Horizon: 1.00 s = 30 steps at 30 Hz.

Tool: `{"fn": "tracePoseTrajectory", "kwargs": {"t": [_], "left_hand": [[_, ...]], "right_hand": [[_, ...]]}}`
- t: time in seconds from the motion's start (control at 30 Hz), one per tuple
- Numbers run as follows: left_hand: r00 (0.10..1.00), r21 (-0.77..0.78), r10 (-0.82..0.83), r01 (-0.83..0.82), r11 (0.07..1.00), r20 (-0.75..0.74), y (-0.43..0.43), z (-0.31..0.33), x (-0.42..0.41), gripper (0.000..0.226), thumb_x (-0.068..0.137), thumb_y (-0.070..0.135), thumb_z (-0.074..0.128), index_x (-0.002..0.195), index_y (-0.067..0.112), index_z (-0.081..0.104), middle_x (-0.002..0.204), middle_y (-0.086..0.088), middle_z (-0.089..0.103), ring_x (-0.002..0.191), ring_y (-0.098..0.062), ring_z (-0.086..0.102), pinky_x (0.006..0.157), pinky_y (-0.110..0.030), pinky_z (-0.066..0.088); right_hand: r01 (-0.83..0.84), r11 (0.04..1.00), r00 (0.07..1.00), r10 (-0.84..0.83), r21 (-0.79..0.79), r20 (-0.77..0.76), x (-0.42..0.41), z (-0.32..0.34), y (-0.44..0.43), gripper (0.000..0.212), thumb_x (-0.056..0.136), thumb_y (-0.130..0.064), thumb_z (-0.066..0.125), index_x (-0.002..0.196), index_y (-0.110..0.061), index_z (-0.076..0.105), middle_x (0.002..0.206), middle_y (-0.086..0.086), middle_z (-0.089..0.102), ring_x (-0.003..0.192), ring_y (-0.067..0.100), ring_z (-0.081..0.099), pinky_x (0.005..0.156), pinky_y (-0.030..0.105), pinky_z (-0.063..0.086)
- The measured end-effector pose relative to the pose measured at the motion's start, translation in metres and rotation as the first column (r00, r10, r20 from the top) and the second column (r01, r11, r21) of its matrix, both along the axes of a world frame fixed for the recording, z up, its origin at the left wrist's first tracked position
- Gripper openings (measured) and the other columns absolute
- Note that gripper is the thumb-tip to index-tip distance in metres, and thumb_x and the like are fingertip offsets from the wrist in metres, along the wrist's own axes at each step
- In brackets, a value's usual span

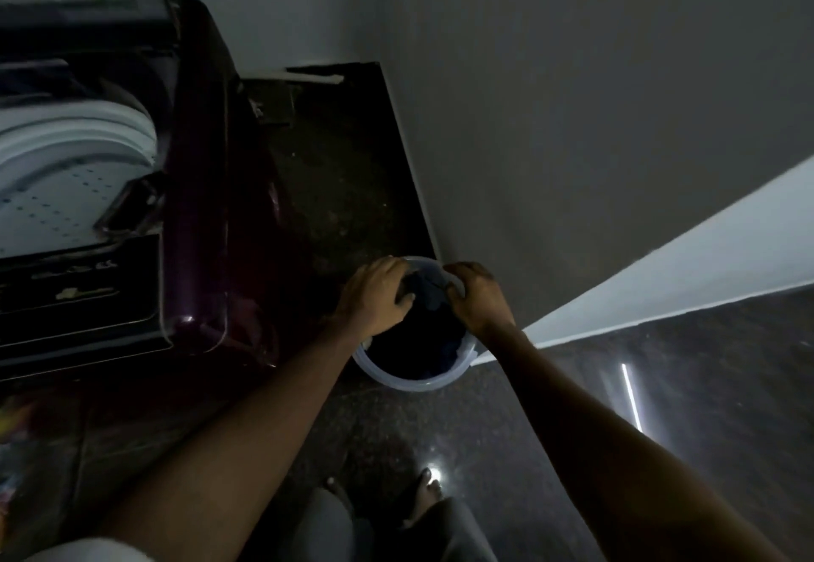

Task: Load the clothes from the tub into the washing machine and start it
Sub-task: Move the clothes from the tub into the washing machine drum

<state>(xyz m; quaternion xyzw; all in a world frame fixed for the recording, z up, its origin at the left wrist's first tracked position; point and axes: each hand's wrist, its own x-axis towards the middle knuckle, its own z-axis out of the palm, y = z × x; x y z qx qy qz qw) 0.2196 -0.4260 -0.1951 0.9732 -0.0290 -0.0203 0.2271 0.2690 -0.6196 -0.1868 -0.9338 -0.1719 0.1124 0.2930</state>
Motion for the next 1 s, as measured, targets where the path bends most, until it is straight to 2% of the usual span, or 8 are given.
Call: {"fn": "tracePoseTrajectory", "kwargs": {"t": [0.13,0.33,0.53,0.63,0.73,0.8,0.9,1.0], "left_hand": [[0.999,-0.009,-0.035,0.035,0.999,0.017,0.002,-0.087,0.018,0.052,0.085,0.033,0.068,0.131,0.012,0.056,0.129,-0.007,0.06,0.121,-0.025,0.054,0.102,-0.036,0.043],[0.999,-0.029,-0.045,0.046,0.999,0.029,0.012,-0.224,0.048,0.052,0.081,0.035,0.071,0.126,0.011,0.061,0.122,-0.007,0.065,0.116,-0.027,0.059,0.096,-0.035,0.046],[0.999,-0.082,-0.038,0.037,0.996,-0.016,0.013,-0.312,0.082,0.055,0.086,0.033,0.067,0.134,0.01,0.053,0.133,-0.01,0.058,0.123,-0.029,0.052,0.102,-0.036,0.039],[0.999,-0.072,-0.03,0.031,0.997,0.012,0.015,-0.339,0.095,0.052,0.086,0.036,0.065,0.132,0.013,0.054,0.131,-0.008,0.059,0.121,-0.027,0.053,0.102,-0.036,0.04],[1.0,-0.1,-0.007,0.01,0.995,0.025,0.017,-0.349,0.1,0.053,0.086,0.038,0.065,0.134,0.017,0.053,0.132,-0.004,0.058,0.122,-0.023,0.052,0.104,-0.033,0.037],[1.0,-0.143,0.004,-0.001,0.99,0.02,0.017,-0.343,0.099,0.054,0.085,0.037,0.066,0.134,0.018,0.053,0.132,-0.003,0.058,0.122,-0.022,0.052,0.104,-0.031,0.038],[0.999,-0.184,0.042,-0.042,0.982,-0.002,0.016,-0.318,0.092,0.055,0.084,0.033,0.068,0.135,0.018,0.052,0.133,-0.003,0.059,0.123,-0.022,0.052,0.104,-0.032,0.039],[0.997,-0.221,0.063,-0.07,0.973,-0.041,0.012,-0.277,0.085,0.055,0.083,0.032,0.069,0.134,0.019,0.054,0.13,-0.003,0.061,0.119,-0.023,0.056,0.097,-0.032,0.043]], "right_hand": [[-0.025,0.999,0.999,0.023,-0.046,-0.037,0.019,-0.091,0.001,0.036,0.088,-0.018,0.057,0.124,-0.013,0.06,0.125,0.013,0.058,0.111,0.032,0.056,0.095,0.035,0.045],[-0.038,0.991,0.998,0.032,-0.131,-0.045,0.048,-0.216,0.012,0.036,0.092,-0.018,0.054,0.126,-0.009,0.059,0.126,0.015,0.06,0.116,0.032,0.054,0.096,0.036,0.044],[0.036,0.986,0.998,-0.044,-0.162,-0.047,0.071,-0.308,0.018,0.048,0.091,-0.021,0.054,0.137,-0.011,0.047,0.136,0.015,0.052,0.123,0.034,0.049,0.103,0.038,0.04],[0.075,0.947,0.993,-0.101,-0.313,-0.066,0.087,-0.34,0.021,0.045,0.092,-0.023,0.054,0.135,-0.01,0.047,0.133,0.017,0.053,0.118,0.034,0.053,0.099,0.041,0.045],[0.135,0.927,0.986,-0.161,-0.351,-0.046,0.096,-0.344,0.024,0.029,0.094,-0.02,0.053,0.117,-0.007,0.064,0.118,0.014,0.065,0.107,0.032,0.062,0.091,0.038,0.048],[0.196,0.943,0.975,-0.217,-0.268,-0.054,0.099,-0.332,0.023,0.027,0.091,-0.017,0.057,0.112,-0.004,0.067,0.115,0.015,0.066,0.108,0.034,0.061,0.09,0.036,0.047],[0.287,0.949,0.957,-0.291,-0.129,-0.013,0.096,-0.296,0.02,0.024,0.081,-0.009,0.056,0.101,-0.003,0.068,0.107,0.017,0.067,0.099,0.034,0.064,0.078,0.033,0.048],[0.296,0.955,0.955,-0.296,-0.032,0.0,0.085,-0.244,0.022,0.029,0.074,0.003,0.053,0.101,-0.002,0.065,0.107,0.018,0.065,0.096,0.035,0.062,0.074,0.029,0.043]]}}
